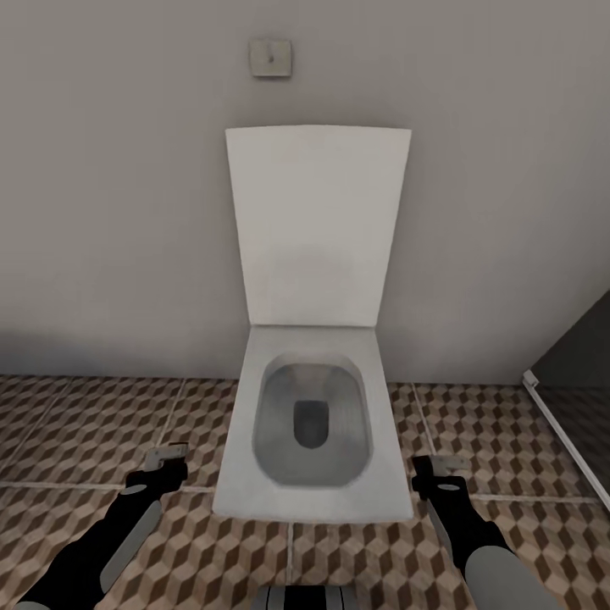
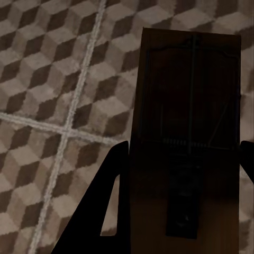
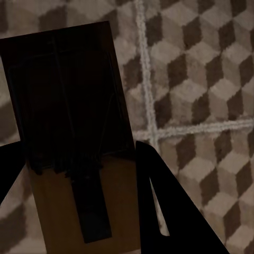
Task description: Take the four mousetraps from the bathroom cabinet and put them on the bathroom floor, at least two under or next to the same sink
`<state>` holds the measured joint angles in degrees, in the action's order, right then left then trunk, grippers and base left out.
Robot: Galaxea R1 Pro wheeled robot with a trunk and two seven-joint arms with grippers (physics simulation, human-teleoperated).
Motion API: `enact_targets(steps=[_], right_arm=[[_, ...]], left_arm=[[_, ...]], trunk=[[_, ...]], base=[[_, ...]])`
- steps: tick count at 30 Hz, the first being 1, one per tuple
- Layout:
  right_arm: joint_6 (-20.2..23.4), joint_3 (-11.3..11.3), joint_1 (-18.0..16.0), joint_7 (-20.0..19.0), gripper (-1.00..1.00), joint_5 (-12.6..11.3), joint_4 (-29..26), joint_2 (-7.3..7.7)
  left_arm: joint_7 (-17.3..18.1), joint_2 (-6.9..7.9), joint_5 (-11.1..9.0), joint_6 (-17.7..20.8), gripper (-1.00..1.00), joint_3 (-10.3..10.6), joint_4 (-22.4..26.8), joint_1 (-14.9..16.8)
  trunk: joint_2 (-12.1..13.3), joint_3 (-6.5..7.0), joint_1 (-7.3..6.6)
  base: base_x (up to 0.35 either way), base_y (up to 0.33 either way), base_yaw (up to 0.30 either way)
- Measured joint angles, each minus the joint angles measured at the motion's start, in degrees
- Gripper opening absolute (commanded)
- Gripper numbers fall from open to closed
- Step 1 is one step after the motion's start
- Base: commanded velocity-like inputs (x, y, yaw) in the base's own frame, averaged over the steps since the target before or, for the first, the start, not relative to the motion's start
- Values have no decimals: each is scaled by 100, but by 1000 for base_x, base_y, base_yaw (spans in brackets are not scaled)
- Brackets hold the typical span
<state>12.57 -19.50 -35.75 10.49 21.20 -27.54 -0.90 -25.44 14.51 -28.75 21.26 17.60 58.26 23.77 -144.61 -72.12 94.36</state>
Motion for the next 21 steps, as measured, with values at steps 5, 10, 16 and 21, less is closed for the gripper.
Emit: enact_targets(steps=[5, 10, 16, 21], right_arm=[[0, 0, 0, 0, -100, 3, 2, 0], [0, 0, 0, 0, -100, 6, 0, 0], [0, 0, 0, 0, -100, 6, 0, 0], [12, 0, 0, 0, -100, 7, -3, 0]], left_arm=[[0, -7, 0, -1, -100, 2, 4, 0], [-3, -9, -5, 15, -100, -23, -14, 0], [0, -9, -3, 17, -100, -48, -16, 0], [-3, -9, -1, 9, -100, -41, -7, 0]], trunk=[[0, 0, 1], [0, 0, 0], [0, 0, 0], [0, 0, 0]], base=[[15, 0, 0], [52, -14, 0], [77, -30, 0], [18, -6, 0]])
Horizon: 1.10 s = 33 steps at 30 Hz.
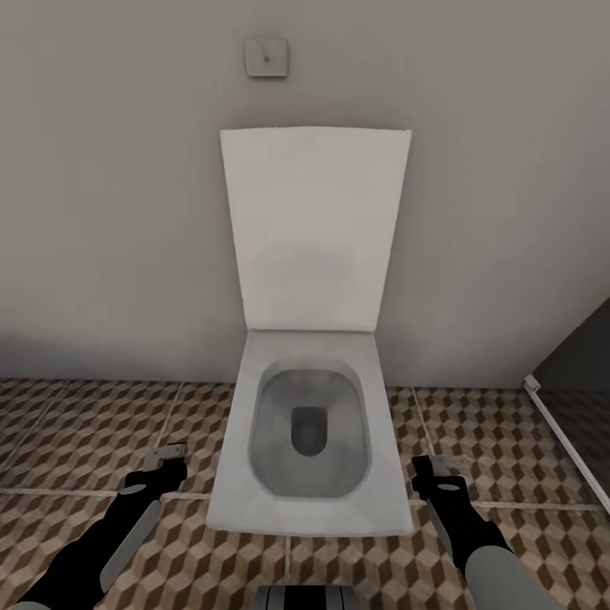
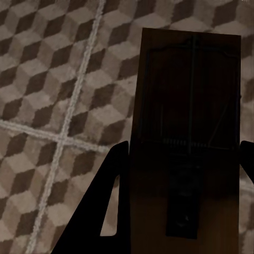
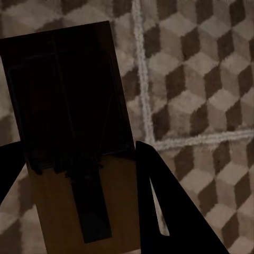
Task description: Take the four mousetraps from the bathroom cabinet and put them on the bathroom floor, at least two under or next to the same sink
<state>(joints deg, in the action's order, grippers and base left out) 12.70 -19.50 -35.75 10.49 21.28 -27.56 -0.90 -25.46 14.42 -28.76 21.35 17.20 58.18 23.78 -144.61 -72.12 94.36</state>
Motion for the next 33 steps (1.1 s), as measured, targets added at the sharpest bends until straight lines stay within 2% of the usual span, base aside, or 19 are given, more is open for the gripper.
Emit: enact_targets(steps=[6, 16, 33], right_arm=[[25, 0, 0, 0, -100, 0, 2, 0], [30, 21, 0, 0, -100, 0, 1, 0], [28, 39, 0, -33, -100, 12, -1, 6]], left_arm=[[1, 0, -1, -9, -100, -17, -6, 0], [3, 0, -16, -39, -100, -39, -17, 0], [3, 1, -9, -44, -100, -42, -18, 0]], trunk=[[0, 0, -1], [0, 0, -1], [0, 0, 0]], base=[[34, -1, 0], [224, 0, 0], [16, 0, 0]])
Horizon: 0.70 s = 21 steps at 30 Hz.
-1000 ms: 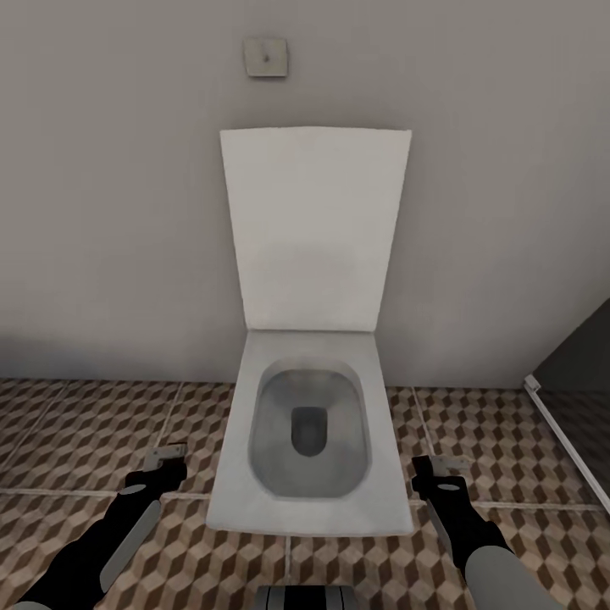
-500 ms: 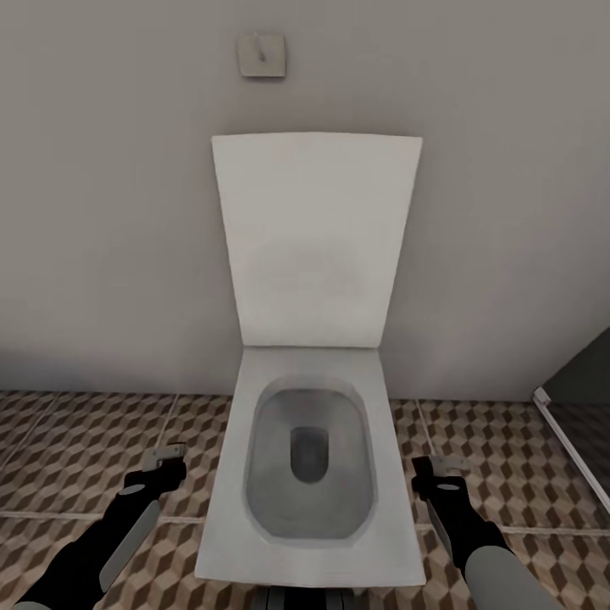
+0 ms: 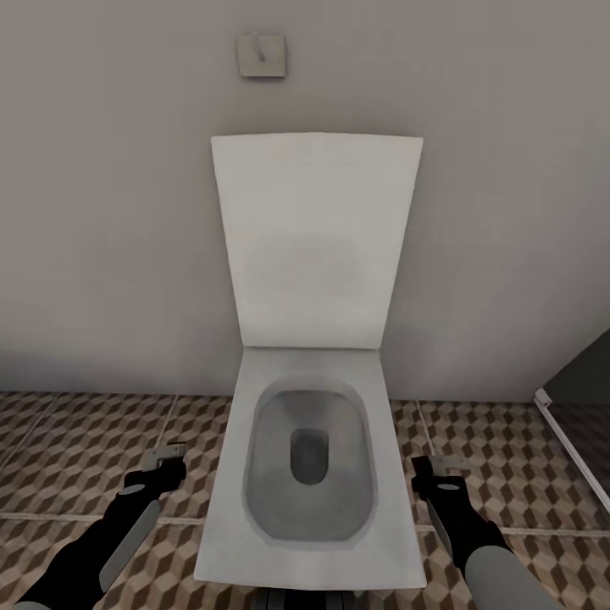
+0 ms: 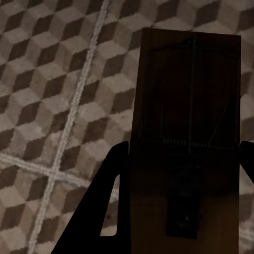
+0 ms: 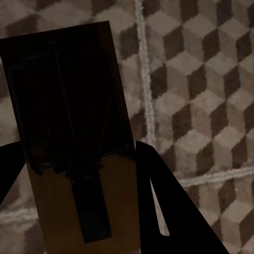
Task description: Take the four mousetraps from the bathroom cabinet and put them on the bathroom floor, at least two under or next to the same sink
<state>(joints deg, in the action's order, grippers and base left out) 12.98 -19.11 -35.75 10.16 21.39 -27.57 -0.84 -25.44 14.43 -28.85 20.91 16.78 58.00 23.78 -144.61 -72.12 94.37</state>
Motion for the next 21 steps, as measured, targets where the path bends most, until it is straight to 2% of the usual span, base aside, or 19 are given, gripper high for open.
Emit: enact_targets(steps=[6, 13, 21], right_arm=[[10, -10, 0, 2, -100, -3, 1, -5], [13, -7, 0, 116, -100, 4, -1, -12], [12, -4, 0, 191, -100, 0, -1, -11]], left_arm=[[0, 0, 1, 20, -100, 0, 0, 0], [0, -1, 1, 43, -100, 0, 0, 1], [0, 0, 1, 48, -100, 0, 0, 0]], trunk=[[0, 0, 0], [0, 0, 0], [0, 0, 0]], base=[[0, 0, -20], [0, 0, -123], [0, 0, -20]])
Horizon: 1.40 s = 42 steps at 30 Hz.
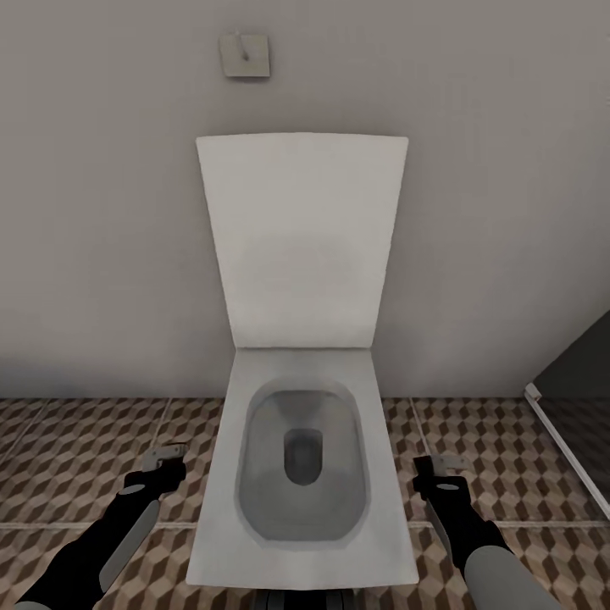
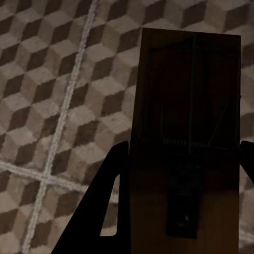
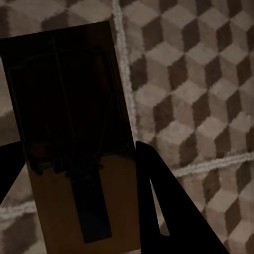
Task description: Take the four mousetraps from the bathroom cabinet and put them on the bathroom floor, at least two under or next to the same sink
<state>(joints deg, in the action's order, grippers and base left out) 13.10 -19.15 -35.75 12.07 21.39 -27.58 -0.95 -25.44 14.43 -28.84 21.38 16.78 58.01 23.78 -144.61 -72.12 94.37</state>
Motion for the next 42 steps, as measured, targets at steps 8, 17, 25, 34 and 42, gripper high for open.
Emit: enact_targets(steps=[8, 17, 25, 34, 42], right_arm=[[-2, 7, 0, 19, -100, 1, 1, -2], [-64, 4, 0, 35, -100, -5, 9, -1], [-70, -3, 0, 36, -100, -6, 16, 5], [-32, -2, 0, 27, -100, -5, 17, 5], [-10, -9, 0, 27, -100, -5, 19, 5]], left_arm=[[2, 0, -12, -1, -100, 28, -6, 0], [8, -158, 4, -154, -100, 51, -764, 6], [18, -377, 467, -550, -100, 45, -1042, 17], [33, -429, 723, -628, -100, 36, -1013, 18], [44, -459, 698, -624, -100, 34, -966, 18]], trunk=[[0, 0, 0], [0, 0, 0], [0, 0, 0], [0, 0, 0], [0, 0, 0]], base=[[0, 0, -2], [0, 0, 0], [0, 0, 0], [0, 0, 0], [0, 0, 0]])
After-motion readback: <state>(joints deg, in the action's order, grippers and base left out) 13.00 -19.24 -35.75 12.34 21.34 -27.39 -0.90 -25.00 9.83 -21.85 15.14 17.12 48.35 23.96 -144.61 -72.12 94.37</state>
